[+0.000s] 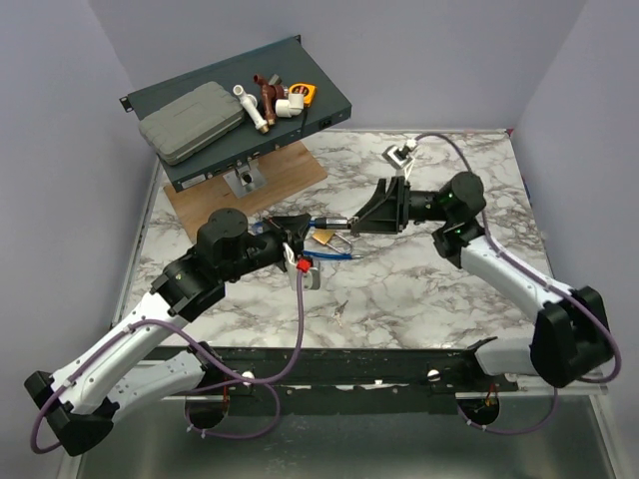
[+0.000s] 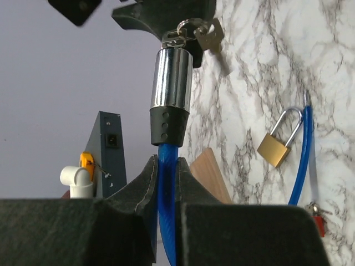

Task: Unlock with the key
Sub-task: Unlock the lock, then place the lock at the center of the board.

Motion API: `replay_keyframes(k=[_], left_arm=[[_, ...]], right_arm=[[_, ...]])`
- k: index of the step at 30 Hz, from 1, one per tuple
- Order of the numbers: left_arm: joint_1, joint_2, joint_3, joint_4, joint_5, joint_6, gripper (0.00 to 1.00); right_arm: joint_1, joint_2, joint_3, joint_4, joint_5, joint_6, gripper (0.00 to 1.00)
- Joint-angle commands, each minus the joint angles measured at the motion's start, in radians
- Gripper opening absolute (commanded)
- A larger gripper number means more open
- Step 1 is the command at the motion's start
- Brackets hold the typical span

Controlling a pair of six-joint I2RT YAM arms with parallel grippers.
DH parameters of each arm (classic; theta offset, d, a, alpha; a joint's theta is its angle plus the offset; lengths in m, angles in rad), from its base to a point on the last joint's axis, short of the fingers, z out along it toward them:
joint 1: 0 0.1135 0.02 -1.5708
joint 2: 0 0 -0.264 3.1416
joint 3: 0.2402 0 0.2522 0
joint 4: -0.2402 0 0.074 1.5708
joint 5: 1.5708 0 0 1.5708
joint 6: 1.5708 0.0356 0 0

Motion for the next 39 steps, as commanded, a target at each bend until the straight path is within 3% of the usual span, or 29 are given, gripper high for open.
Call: replay_keyframes(k=[1,3,7,12,15,17,23,27,29,31,36,39], left_arm=[[-0.011,0.016,0.103,0.03,-0.014,-0.242,0.0],[0.003,0.007,0.108,-0.013,-0.002,-0.324,0.0],[0.027,-0.048,0.041,-0.05,-0.001,-0.361,0.0],[0.07,-0.154,-0.165,0.024,0.016,-0.119,0.01],[0.128,-0.148,-0.213,0.036,0.029,-0.017,0.08],[0.176,-0.116,-0.221,0.036,0.034,0.002,0.17],[0.267,0.043,-0.173,-0.093,0.008,-0.036,0.24],[0.31,0.009,-0.357,0.036,-0.002,0.187,0.27],[0.334,0.024,-0.402,0.06,-0.017,0.253,0.34],[0.349,0.09,-0.378,0.035,-0.054,0.22,0.49],[0.389,0.194,-0.305,-0.03,-0.072,0.114,0.57],[0.391,0.264,-0.21,-0.158,-0.088,0.004,0.62]], right_arm=[[-0.03,-0.154,0.159,-0.743,0.23,-0.591,0.69],[-0.053,-0.2,0.192,-0.908,0.388,-0.702,0.74],[-0.067,-0.256,0.19,-1.012,0.656,-0.764,0.85],[-0.066,-0.22,0.208,-1.08,0.768,-0.795,0.94],[-0.066,-0.205,0.216,-1.131,0.842,-0.83,0.95],[-0.067,-0.196,0.211,-1.167,0.859,-0.864,0.96],[-0.06,-0.196,0.092,-1.195,0.827,-0.883,0.96],[-0.006,-0.21,0.014,-1.186,0.823,-0.894,0.91],[0.059,-0.197,0.01,-1.218,0.864,-0.922,0.88],[0.139,-0.166,0.021,-1.257,0.939,-0.956,0.84],[0.298,-0.085,0.043,-1.313,1.055,-1.005,0.79],[0.35,-0.075,0.019,-1.309,1.09,-1.01,0.76]])
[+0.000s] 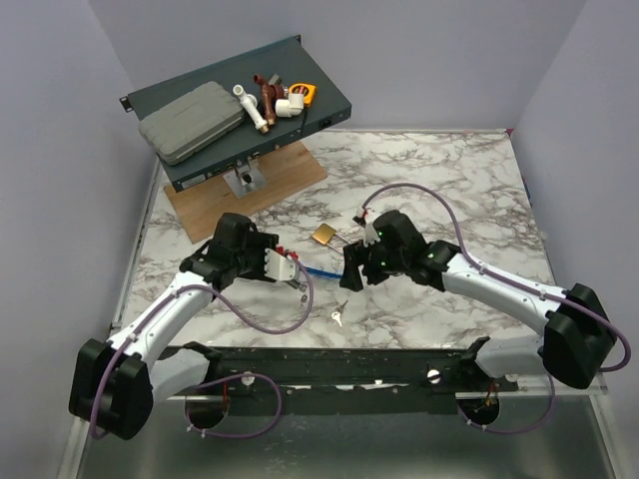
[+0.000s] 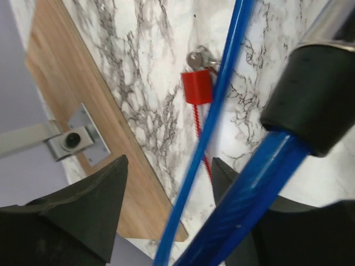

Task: Unlock with the key
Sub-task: Place the lock at the center of the board.

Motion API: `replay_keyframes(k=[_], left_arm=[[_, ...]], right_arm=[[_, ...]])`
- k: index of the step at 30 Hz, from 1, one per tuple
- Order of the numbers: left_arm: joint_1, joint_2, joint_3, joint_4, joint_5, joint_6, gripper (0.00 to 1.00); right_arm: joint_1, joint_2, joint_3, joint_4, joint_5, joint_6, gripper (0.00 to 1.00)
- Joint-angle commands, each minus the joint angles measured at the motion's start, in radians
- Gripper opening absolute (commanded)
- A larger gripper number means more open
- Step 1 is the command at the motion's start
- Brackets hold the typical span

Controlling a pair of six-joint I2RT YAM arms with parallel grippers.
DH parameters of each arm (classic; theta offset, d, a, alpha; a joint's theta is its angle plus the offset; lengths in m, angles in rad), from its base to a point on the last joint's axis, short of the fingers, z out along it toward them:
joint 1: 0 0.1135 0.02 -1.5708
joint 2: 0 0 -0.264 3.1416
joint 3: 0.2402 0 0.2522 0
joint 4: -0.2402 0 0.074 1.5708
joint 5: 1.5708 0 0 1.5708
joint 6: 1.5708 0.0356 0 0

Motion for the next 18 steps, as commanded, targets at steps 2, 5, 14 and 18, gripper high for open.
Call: replay_keyframes(k=[2,5,14,18], left_arm=[[0.017,0.127,0.19,-0.238,-0.061,-0.18,0.69],[0.03,0.207,0.269,-0.295,-0.092,-0.266,0.7],[0.034,0.173,0.29,-0.321,-0.054,-0.318,0.98],[0.042,0.128,0.205,-0.306,-0.102,-0.261,0.99]], right_arm=[[0.086,0.012,-0.024,-0.035,0.134,-0.036,0.75],[0.144,0.024,-0.043,-0.011,0.166,-0.028,0.75],[0.189,0.064,-0.06,0.019,0.18,-0.026,0.69],[0.193,0.101,-0.055,0.014,0.175,-0.025,0.68]])
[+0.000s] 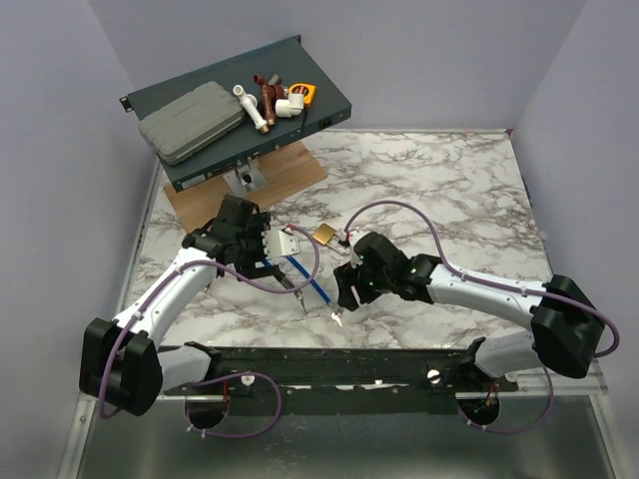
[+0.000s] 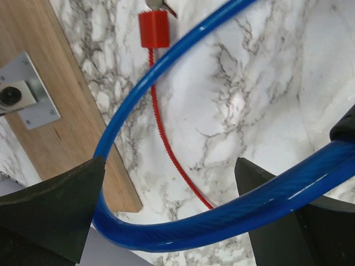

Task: Unlock with the key
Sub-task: Place the lock at the center of the board.

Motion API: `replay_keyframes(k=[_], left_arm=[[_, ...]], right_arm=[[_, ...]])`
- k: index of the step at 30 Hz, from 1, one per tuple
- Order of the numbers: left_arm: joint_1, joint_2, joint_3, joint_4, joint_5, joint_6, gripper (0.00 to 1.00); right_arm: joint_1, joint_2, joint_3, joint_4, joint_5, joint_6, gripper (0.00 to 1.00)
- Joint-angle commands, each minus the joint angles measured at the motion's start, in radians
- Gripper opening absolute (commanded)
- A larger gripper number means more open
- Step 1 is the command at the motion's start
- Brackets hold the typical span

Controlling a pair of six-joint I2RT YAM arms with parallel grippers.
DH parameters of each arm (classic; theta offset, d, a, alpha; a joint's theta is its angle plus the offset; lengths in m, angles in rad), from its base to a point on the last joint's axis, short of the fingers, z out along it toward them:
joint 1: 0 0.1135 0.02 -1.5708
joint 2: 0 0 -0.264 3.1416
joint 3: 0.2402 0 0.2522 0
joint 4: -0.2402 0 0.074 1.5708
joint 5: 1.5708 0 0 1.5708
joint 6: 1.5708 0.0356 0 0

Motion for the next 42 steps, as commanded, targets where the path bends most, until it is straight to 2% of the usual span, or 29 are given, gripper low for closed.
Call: replay_keyframes(k=[1,9,13,19,22,29,37,39,42], left_arm=[[0.018,-0.064,-0.08,-0.029,-0.045,0.037,0.98],[0.128,-0.078,-0.123,0.024,-0.158,0.038,0.98],[0.143,-0.071,-0.068,-0.097,-0.107,0.004,0.98],[0.187,-0.103,0.071,-0.378,0.089,-0.03,0.99],[0.19,-0.137,0.097,-0.488,0.118,-0.031,0.98],[0.192,-0.231,0.053,-0.485,0.016,-0.041,0.99],[0.193,-0.161,0.17,-0.46,-0.013,-0.226,0.98],[0.195,-0.145,0.184,-0.451,-0.03,-0.237,0.98],[0.195,-0.132,0.186,-0.412,-0.065,-0.252,0.98]], right_arm=[[0.012,0.047,-0.004,0.022,0.025,-0.009,0.68],[0.021,0.079,-0.003,0.036,0.008,-0.003,0.66],[0.029,0.109,0.005,0.033,0.01,-0.001,0.66],[0.044,0.151,0.014,0.043,0.016,-0.011,0.66],[0.049,0.176,0.027,0.053,0.011,-0.013,0.66],[0.066,0.224,0.068,0.038,0.011,-0.029,0.67],[0.076,0.269,0.082,0.036,0.035,-0.017,0.66],[0.078,0.277,0.084,0.029,0.048,-0.02,0.63],[0.079,0.288,0.081,0.007,0.093,-0.011,0.51]])
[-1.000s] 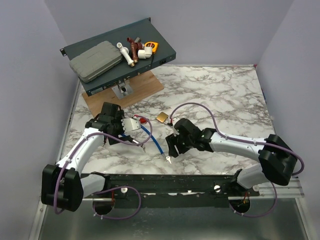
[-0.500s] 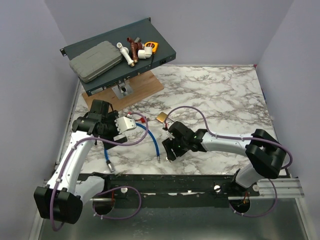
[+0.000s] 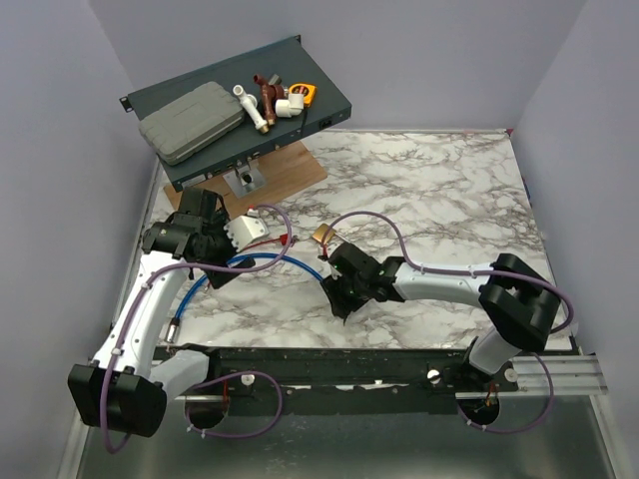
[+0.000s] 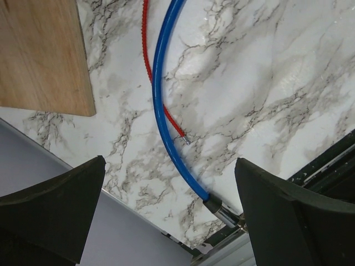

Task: Unlock with the key
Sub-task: Place the lock at the center of the board, then pick up the key from the center of the board.

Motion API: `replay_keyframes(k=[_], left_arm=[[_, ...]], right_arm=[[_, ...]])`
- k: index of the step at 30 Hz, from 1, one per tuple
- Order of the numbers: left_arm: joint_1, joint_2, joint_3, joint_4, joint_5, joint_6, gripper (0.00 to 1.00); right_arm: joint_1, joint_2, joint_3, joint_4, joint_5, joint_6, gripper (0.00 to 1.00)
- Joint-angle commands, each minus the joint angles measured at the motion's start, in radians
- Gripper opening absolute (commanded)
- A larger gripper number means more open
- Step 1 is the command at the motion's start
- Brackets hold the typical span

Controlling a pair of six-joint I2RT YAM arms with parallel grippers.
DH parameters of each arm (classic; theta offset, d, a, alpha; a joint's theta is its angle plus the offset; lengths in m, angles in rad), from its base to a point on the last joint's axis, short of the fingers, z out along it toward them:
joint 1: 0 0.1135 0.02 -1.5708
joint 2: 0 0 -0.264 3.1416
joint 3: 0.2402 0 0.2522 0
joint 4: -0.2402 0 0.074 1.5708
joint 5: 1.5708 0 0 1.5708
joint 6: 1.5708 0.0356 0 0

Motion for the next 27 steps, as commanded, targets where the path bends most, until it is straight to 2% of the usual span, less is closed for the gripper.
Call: replay_keyframes(k=[1,7,9,11,14,27], left_arm=[[0.007,0.018,0.025,0.034,-0.059,-0.067,0.99],[0.007,0.048,0.04,0.014,-0.033,-0.09,0.99],[0.007,0.054,0.042,0.016,-0.034,-0.097,0.98],[0.006,0.062,0.043,0.012,-0.039,-0.099,0.98],[0.005,0.065,0.039,0.001,-0.05,-0.094,0.98],[-0.003,0.049,0.034,-0.013,-0.06,-0.096,0.99]], right_arm=[[0.01,0.032,0.01,-0.038,0.096,0.005,0.49],[0.01,-0.063,-0.029,-0.09,0.186,0.026,0.47],[0.009,-0.095,-0.043,-0.083,0.193,0.03,0.43],[0.009,-0.111,-0.051,-0.076,0.195,0.033,0.34],[0.01,-0.112,-0.05,-0.069,0.196,0.036,0.3],[0.009,-0.04,-0.027,-0.032,0.155,0.02,0.34]])
